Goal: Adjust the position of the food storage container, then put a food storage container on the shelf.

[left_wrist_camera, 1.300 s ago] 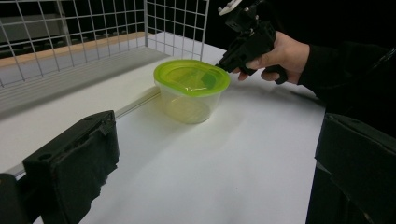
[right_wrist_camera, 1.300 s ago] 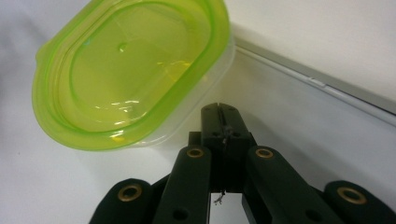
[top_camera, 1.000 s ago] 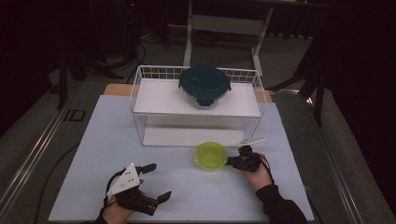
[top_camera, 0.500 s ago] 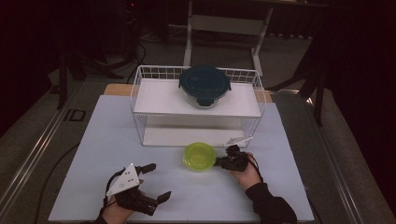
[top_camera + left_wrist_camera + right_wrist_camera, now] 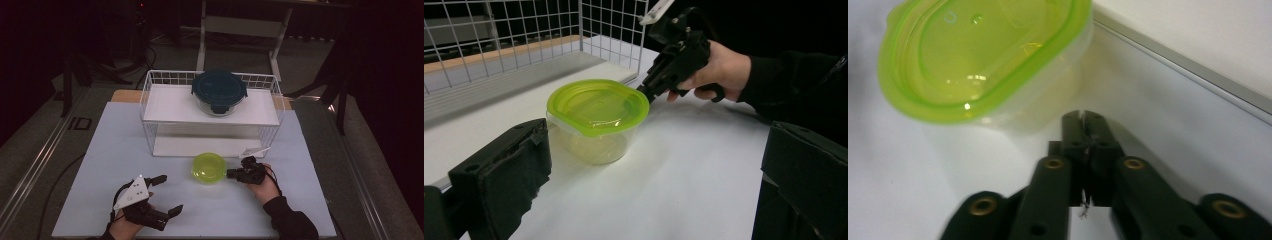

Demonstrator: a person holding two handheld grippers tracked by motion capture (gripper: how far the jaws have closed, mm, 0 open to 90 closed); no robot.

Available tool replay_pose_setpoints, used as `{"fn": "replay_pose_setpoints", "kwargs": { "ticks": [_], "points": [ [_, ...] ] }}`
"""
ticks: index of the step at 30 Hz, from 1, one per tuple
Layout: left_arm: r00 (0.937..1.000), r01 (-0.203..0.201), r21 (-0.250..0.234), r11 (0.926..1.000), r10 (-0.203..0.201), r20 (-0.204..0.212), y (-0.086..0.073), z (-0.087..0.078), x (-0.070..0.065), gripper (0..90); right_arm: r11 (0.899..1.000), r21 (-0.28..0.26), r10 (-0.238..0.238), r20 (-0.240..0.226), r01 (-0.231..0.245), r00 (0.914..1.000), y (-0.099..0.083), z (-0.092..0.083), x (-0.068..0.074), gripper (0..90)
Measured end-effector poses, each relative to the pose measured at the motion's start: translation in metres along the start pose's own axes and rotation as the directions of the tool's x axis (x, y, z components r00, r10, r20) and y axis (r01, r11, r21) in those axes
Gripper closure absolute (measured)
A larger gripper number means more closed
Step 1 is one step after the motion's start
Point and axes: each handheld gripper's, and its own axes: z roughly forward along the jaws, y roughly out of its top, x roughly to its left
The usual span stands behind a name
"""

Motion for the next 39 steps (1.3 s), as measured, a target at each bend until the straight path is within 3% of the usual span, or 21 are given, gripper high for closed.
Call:
{"fn": "replay_pose_setpoints", "kwargs": {
  "ticks": [7, 12, 16, 18, 22, 30, 33, 38, 39],
  "points": [
    [1.0, -0.006, -0.015, 0.9999, 0.006, -0.001, 0.002, 0.0, 0.0, 0.0, 0.999, -0.033, -0.019, 0.02, 0.02, 0.9996, -0.009, -0.025, 0.003, 74.2],
    [0.9999, -0.015, -0.027, 0.9995, 0.015, 0.003, 0.009, -0.002, 0.003, 0.0, 0.994, -0.103, -0.021, 0.029, 0.024, 0.9994, -0.014, -0.054, 0.014, 52.9],
    [0.9998, -0.012, 0.002, 0.9999, 0.012, 0.013, 0.02, -0.001, 0.004, 0.0, 0.986, -0.164, -0.016, 0.022, 0.019, 0.9996, -0.013, -0.073, 0.024, 35.8],
    [0.9997, -0.003, 0.008, 1.0, 0.003, 0.023, 0.027, 0.0, 0.005, 0.0, 0.982, -0.188, -0.02, -0.003, 0.019, 0.9998, -0.012, -0.081, 0.028, 24.0],
    [0.9989, 0.025, 0.007, 0.9997, -0.026, 0.04, 0.039, 0.004, 0.01, 0.0, 0.973, -0.23, -0.034, -0.036, 0.025, 0.9988, -0.007, -0.092, 0.035, 15.9],
    [0.9963, 0.067, 0.028, 0.9974, -0.068, 0.053, 0.058, 0.02, 0.024, 0.0, 0.958, -0.276, -0.087, -0.013, 0.08, 0.9961, 0.011, -0.097, 0.043, 19.5],
    [0.9951, 0.078, 0.032, 0.9965, -0.079, 0.06, 0.063, 0.029, 0.028, 0.0, 0.959, -0.268, -0.102, -0.013, 0.095, 0.9946, 0.017, -0.093, 0.042, 21.0],
    [0.9899, 0.114, 0.046, 0.9924, -0.118, 0.079, 0.066, 0.044, 0.035, 0.0, 0.958, -0.278, -0.08, -0.028, 0.069, 0.9964, 0.023, -0.084, 0.038, 19.9],
    [0.9873, 0.134, 0.058, 0.9893, -0.138, 0.078, 0.065, 0.052, 0.038, 0.0, 0.961, -0.272, -0.05, -0.034, 0.039, 0.9982, 0.025, -0.079, 0.036, 16.4]
  ]
}}
